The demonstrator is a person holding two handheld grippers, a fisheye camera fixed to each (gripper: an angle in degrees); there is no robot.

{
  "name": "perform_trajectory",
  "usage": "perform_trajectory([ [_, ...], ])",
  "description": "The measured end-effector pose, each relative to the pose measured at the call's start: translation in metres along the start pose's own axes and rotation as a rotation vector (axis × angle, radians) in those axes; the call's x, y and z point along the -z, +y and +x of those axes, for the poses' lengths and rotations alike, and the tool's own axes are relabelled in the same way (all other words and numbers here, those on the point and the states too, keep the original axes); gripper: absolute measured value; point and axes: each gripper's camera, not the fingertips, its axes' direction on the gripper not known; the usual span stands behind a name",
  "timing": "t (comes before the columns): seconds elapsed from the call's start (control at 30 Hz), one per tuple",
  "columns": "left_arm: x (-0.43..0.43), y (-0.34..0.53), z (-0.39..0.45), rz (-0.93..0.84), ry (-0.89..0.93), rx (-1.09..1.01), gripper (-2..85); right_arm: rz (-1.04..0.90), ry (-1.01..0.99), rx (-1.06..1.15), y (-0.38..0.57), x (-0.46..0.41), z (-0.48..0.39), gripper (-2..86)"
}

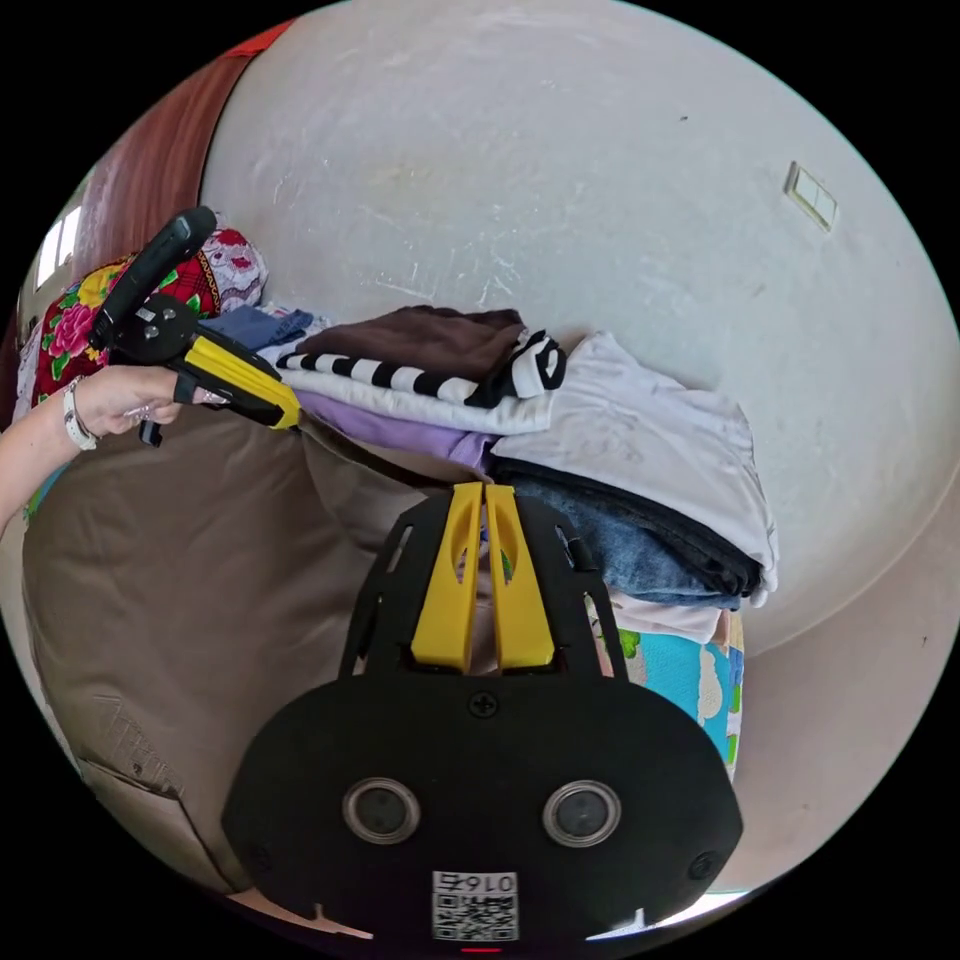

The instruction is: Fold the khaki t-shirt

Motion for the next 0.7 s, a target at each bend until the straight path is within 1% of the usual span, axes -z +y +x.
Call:
perform_trajectory([
  [0.1,0.004,0.003,0.004,0.005,0.002,-0.018,-1.0,0.028,-0.02,0.001,-0.002,0.011,-0.003,-0.4],
  [0.2,0.007,0.008,0.004,0.017,0.011,-0.014,-1.0,-0.023,-0.012,0.006,-0.007,0.017,-0.008,-0.4],
  [0.3,0.005,0.013,0.004,0.002,-0.003,-0.012,-1.0,-0.059,-0.071,0.046,-0.016,0.029,-0.022,-0.4],
  [0.37,0.003,0.017,0.003,0.001,0.005,-0.012,-1.0,-0.142,-0.105,0.136,-0.022,0.033,-0.041,-0.3],
  [0.5,-0.003,0.026,-0.001,-0.004,0.036,0.014,-1.0,-0.219,-0.124,0.288,-0.027,0.036,-0.074,-0.3],
  [0.6,-0.008,0.032,-0.003,-0.009,0.063,0.017,-1.0,-0.28,-0.212,0.401,-0.028,0.03,-0.095,-0.3],
  [0.7,-0.015,0.038,-0.006,-0.021,0.109,0.023,-1.0,-0.407,-0.269,0.522,-0.023,0.01,-0.111,0.1],
])
